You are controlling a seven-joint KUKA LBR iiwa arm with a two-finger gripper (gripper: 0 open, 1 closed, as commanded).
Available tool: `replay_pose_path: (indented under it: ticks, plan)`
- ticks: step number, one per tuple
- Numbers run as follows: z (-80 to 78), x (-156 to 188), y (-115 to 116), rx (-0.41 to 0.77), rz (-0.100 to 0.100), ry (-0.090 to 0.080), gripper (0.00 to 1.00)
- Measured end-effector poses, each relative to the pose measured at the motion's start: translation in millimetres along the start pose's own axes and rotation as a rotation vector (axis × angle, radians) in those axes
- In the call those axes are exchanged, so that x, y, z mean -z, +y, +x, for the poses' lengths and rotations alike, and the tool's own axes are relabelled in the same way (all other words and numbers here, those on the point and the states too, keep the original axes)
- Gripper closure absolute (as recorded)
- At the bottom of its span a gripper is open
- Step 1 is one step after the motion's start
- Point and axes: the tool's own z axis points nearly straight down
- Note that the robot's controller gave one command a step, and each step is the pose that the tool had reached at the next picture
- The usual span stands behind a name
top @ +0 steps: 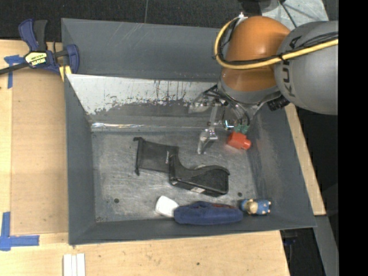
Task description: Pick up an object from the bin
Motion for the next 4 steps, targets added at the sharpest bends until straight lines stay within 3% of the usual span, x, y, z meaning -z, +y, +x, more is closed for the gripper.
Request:
replay_pose_path:
  ticks: [1, 2, 3, 4]
  plan:
    - [5.7, -91, 147, 0.048, -0.001, -0.013, 0.00]
    - [-1.4, -88, 101, 0.013, -0.004, -0.011, 0.00]
    - [-5.5, -84, 102, 0.015, -0.005, -0.029, 1.00]
    - [-9.6, -27, 82, 0.013, -0.001, -0.015, 1.00]
